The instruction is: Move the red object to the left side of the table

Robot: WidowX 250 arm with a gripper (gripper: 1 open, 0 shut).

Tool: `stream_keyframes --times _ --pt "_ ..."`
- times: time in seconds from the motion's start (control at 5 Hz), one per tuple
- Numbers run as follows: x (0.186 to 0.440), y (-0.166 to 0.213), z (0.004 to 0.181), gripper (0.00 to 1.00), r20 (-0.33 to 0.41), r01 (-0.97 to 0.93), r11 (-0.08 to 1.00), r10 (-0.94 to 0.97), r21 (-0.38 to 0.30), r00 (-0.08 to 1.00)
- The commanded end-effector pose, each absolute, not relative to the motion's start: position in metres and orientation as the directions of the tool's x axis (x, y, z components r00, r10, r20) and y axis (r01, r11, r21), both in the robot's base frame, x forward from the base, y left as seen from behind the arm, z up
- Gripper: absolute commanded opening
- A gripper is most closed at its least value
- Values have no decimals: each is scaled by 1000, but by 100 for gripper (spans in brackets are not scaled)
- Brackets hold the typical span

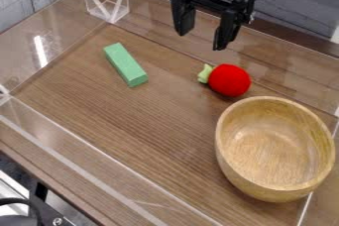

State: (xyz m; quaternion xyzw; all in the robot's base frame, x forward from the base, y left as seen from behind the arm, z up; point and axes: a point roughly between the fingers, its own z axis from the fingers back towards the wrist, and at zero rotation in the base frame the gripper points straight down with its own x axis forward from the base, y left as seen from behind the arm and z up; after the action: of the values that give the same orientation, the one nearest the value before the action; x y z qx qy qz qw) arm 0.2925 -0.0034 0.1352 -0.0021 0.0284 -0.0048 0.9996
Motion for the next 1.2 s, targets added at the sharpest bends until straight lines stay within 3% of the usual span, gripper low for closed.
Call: stream_keyframes --times 0.0,0.6,0.8,1.0 --pt "295 -11 125 100 -88 -41 999 40 -12 995" --pt "333 -13 76 100 -73 -367 929 363 -55 929" --pt "343 -5 66 100 -61 -454 888 451 -66 890" --pt "348 0 71 100 -52 -511 856 508 -74 860"
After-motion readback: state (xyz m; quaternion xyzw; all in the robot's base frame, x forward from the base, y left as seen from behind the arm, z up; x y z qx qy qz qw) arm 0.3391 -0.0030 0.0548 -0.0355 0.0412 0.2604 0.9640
